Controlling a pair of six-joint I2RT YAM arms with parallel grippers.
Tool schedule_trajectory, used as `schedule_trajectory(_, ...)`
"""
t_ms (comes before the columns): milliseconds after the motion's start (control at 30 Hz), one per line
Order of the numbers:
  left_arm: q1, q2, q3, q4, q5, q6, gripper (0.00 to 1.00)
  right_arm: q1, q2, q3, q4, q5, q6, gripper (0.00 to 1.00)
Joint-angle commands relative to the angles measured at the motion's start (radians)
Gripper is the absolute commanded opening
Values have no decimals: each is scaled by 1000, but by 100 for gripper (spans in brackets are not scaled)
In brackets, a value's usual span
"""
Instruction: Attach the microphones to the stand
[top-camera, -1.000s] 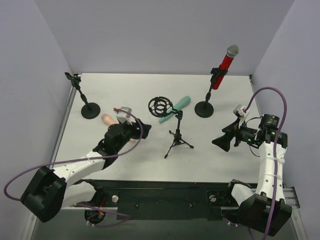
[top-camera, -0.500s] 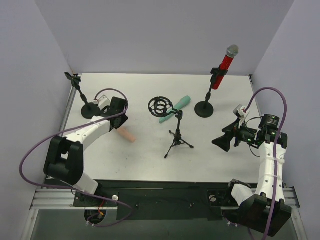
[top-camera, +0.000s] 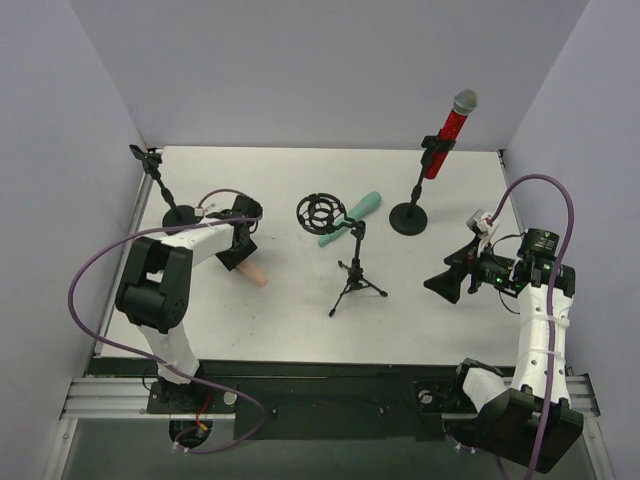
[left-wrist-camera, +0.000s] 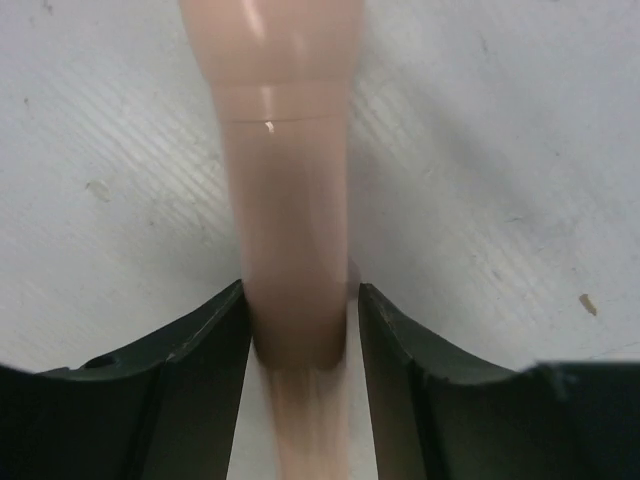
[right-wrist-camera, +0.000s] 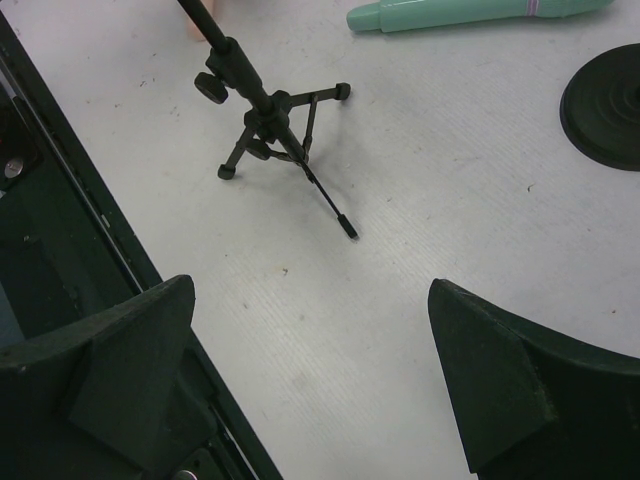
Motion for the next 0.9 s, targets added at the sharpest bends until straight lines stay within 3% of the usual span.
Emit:
schedule_trajectory(0,15,80,77,-76,41,-5,56,-4,-4,9,-19,-39,-17,96)
schedule_trajectory(100,17,88,71,-70,61,-2,54,-4,-1,9,-20,-38,-18,96)
schedule_trajectory(200,18,54,28,-6,101,22,29,-4,-1,9,-20,-39,-20,96)
schedule_trajectory(233,20,28,22,5,115,33,16,-4,0,9,-20,-38,-20,96)
schedule_trajectory(367,17,-97,-16,81,148,119,1,-4,-1,9,-22,-38,-20,96)
schedule_trajectory(600,12,-415,-116,285,213,381,0,-4,-9,5,-23,-44,-24,96)
schedule_trajectory(767,9,-655,-215,535,482,624,0,-2,-23,9,-36,-39,-38,96)
schedule_trajectory(867,5,-759,-230,638,633,751,0,7,-23,92,-158,-26,-114,96)
